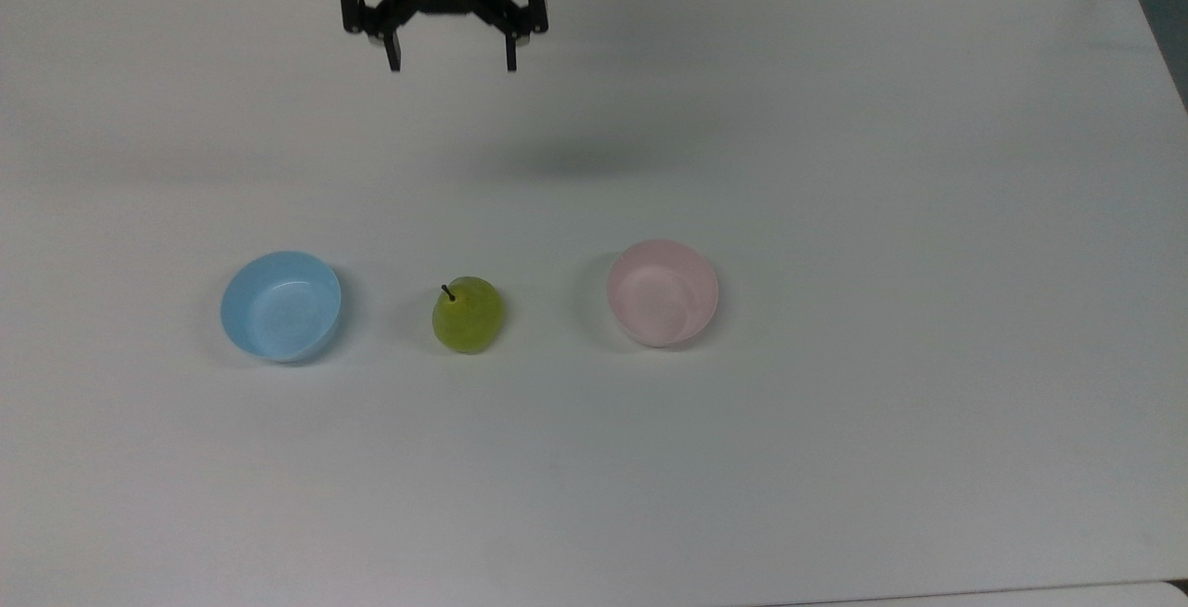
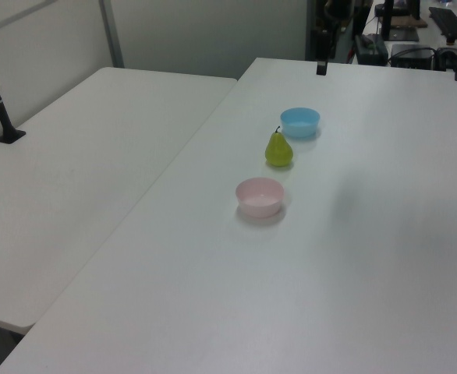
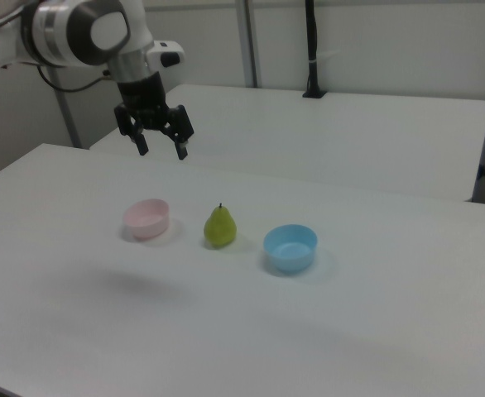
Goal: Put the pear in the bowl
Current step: 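Move the open gripper down over the green pear, then close the gripper around the green pear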
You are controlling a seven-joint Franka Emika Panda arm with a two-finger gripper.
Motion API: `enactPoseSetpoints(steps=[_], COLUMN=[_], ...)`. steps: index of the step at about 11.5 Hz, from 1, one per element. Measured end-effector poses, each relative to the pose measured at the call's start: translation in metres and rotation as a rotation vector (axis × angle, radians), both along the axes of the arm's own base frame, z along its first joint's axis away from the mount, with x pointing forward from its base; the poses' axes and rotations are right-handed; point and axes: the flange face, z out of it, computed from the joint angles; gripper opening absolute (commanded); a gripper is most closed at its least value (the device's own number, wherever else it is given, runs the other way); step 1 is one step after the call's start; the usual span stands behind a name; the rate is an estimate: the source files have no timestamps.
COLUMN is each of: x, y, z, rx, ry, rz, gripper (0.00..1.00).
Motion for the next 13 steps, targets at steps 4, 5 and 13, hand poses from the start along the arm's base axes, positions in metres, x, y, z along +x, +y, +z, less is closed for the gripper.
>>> enactPoseSetpoints(steps=[4,5,13], x=[0.037,0.047,0.09], y=[-0.004,-0.004,-0.001], z=[-0.051,-0.068,-0.194], rx=[-0.003,-0.003,-0.01], ry=[-0.042,-0.051,-0.041], rz=[-0.003,-0.001,0.011], gripper=[1.0,1.0,1.0])
